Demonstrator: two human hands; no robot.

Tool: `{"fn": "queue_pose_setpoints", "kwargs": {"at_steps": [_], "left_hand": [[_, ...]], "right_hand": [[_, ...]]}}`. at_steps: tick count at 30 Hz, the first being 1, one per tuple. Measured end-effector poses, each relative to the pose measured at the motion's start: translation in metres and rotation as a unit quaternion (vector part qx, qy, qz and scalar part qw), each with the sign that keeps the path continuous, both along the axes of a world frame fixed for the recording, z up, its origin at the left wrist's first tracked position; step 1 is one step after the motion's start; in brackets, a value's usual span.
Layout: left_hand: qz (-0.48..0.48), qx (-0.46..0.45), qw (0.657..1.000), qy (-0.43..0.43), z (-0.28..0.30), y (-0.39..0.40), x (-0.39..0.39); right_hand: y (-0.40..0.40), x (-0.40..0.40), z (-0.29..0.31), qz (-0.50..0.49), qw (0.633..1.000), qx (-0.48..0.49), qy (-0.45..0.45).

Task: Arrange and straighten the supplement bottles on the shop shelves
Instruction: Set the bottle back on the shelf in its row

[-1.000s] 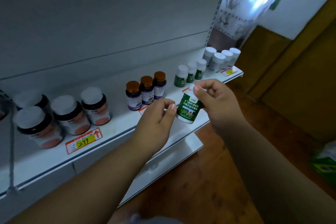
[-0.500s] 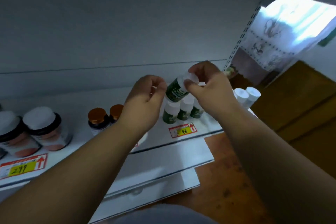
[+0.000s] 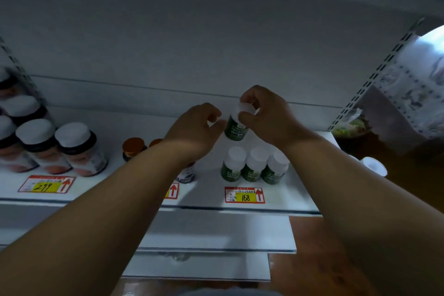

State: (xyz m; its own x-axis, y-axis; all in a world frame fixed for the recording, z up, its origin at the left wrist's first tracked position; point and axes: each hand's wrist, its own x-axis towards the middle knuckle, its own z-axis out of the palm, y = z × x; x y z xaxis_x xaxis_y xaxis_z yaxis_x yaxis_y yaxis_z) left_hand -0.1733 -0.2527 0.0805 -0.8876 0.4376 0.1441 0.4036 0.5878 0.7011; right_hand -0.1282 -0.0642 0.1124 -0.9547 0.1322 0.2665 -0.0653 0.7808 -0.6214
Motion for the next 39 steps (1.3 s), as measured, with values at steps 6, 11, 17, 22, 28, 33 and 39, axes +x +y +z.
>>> {"fn": "queue_pose_setpoints", "kwargs": {"at_steps": [6,11,17,22,28,33,39], "left_hand": [[0.012,-0.022,1.0,-0.003,0.001,0.009,0.001],[-0.006,-0.043,0.999,-0.007,0.005,0.008,0.001],[-0.007,-0.034,0.999,0.0,0.007,0.003,0.002],[0.0,-0.023,1.0,0.012,0.009,-0.007,0.003],[0.059,0.046,0.996,0.043,0.02,-0.065,0.016],[0.113,0.076,0.989,0.065,0.024,-0.16,0.02],[0.163,0.137,0.976,0.046,0.022,-0.294,0.019]], "right_hand": [[0.001,-0.016,-0.019,0.057,0.986,0.083,-0.135],[-0.001,-0.025,-0.03,0.09,0.966,0.119,-0.212],[-0.002,-0.028,-0.031,0.085,0.966,0.112,-0.218],[-0.013,-0.025,-0.023,0.067,0.969,0.143,-0.191],[-0.08,-0.012,0.002,0.072,0.994,0.065,-0.043],[-0.17,-0.008,0.02,0.085,0.996,0.006,0.029],[-0.313,-0.023,0.031,0.105,0.989,-0.086,0.059]]}}
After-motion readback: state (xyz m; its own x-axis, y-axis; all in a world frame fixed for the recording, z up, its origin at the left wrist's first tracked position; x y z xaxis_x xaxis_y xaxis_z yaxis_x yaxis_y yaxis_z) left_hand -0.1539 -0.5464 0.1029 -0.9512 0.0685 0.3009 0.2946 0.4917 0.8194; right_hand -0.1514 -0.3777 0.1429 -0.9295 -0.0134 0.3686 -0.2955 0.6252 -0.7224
